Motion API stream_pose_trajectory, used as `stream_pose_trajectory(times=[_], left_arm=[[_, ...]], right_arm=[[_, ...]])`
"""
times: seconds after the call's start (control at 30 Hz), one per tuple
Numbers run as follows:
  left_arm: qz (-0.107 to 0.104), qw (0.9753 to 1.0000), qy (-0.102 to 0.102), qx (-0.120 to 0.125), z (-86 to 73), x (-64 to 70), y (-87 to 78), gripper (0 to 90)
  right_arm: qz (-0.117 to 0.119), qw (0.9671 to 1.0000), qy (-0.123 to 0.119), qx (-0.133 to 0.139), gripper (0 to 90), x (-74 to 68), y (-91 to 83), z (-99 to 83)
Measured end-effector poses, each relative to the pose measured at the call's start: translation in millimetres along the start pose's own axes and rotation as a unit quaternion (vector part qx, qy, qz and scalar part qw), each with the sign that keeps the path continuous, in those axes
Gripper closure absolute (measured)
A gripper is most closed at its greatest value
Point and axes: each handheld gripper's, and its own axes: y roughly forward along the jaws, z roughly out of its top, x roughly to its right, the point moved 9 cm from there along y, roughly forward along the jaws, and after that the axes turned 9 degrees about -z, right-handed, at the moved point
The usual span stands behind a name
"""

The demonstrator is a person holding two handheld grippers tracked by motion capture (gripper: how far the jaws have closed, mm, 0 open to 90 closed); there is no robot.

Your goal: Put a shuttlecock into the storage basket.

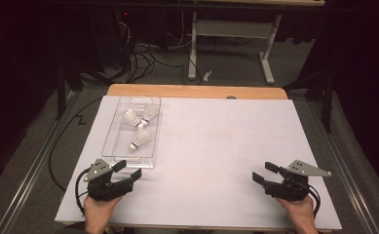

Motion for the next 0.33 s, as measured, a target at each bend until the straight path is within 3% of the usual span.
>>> stream_pose_trajectory(times=[0.33], left_arm=[[0.003, 1.0, -0.003, 0.002, -0.5, -0.9, -1.8, 31.2]], right_arm=[[-0.001, 1.0, 0.002, 0.002, 29.6, 2.5, 0.3, 0.4]])
